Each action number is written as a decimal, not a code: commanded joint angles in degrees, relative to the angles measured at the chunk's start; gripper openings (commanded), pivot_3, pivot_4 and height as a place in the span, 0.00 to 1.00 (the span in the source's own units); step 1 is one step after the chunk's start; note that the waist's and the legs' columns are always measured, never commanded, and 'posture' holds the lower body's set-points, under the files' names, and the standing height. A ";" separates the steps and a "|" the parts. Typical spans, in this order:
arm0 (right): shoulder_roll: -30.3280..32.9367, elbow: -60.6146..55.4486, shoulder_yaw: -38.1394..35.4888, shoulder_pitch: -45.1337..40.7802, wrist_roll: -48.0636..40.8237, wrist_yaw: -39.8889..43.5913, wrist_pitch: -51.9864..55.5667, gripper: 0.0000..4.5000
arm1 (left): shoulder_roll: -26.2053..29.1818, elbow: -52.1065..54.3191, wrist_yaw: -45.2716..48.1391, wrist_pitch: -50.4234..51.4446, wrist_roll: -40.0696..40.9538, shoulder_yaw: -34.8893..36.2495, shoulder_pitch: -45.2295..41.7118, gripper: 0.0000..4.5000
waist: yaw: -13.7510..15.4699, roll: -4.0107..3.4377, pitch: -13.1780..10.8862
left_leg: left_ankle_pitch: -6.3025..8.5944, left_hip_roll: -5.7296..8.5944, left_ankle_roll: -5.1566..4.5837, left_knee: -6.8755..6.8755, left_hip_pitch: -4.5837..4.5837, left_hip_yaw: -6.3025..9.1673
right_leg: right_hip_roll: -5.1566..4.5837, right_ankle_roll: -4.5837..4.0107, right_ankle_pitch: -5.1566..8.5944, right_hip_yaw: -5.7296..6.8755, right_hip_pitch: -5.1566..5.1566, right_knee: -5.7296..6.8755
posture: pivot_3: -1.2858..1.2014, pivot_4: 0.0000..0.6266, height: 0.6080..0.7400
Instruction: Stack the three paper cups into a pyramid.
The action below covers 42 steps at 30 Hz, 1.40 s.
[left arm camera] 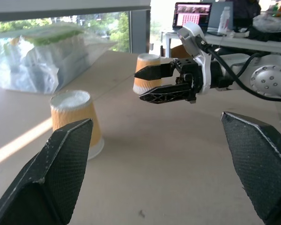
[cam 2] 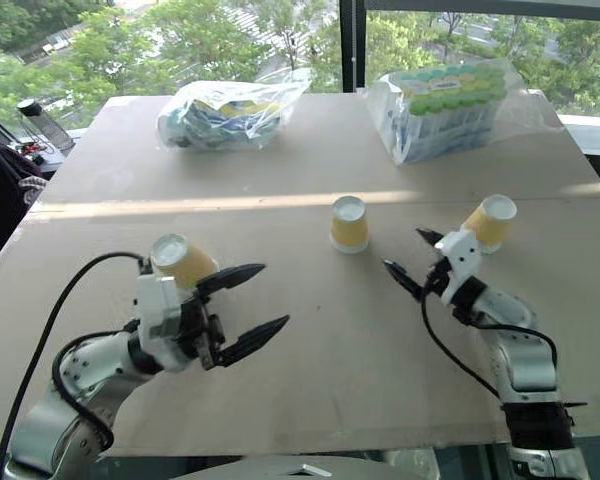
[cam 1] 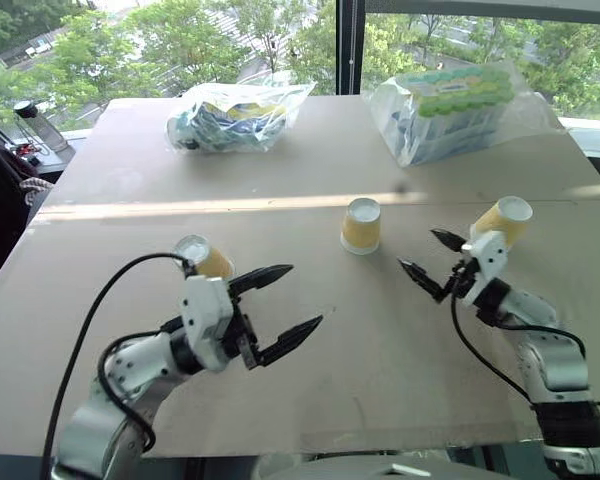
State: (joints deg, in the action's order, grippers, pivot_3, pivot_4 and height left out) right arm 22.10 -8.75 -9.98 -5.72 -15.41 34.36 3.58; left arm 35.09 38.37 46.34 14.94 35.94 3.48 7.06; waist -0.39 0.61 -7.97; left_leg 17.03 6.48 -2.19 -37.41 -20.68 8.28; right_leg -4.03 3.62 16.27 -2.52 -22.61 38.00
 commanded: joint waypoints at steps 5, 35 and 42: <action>1.95 5.66 -8.97 -4.34 2.41 -9.40 -5.04 1.00 | 1.34 1.73 -2.42 8.56 2.66 -3.38 -9.61 1.00 | -0.39 0.02 0.01 | -0.02 -0.01 0.03 0.00 -0.01 -0.01 | 0.03 -0.01 0.00 0.00 -0.02 0.00 | 0.52 0.24 1.00; 0.42 9.79 -4.89 -9.18 -5.07 -7.71 3.97 0.47 | 1.17 1.09 -5.00 9.69 -2.59 -2.45 -10.26 1.00 | -0.53 0.00 0.01 | -0.03 -0.02 0.03 0.01 -0.10 -0.06 | 0.02 -0.01 0.00 -0.06 -0.06 -0.09 | 0.52 0.24 1.00; -1.98 4.39 2.73 -10.00 -5.58 -5.60 8.66 0.47 | -0.86 0.11 -7.88 5.95 -7.34 -1.73 -3.56 1.00 | -0.37 0.00 0.01 | -0.02 -0.02 0.03 0.02 -0.11 -0.04 | 0.01 -0.01 0.00 -0.06 -0.06 -0.10 | 0.52 0.24 1.00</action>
State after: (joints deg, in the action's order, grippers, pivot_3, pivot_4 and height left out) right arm 20.62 -1.57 -8.62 -14.50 -20.54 28.39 11.56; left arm 35.22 37.56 39.86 22.77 29.39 0.22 2.85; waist -0.76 0.61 -7.97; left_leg 17.00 6.46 -2.17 -37.38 -20.80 8.23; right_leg -4.02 3.61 16.27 -2.58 -22.67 37.90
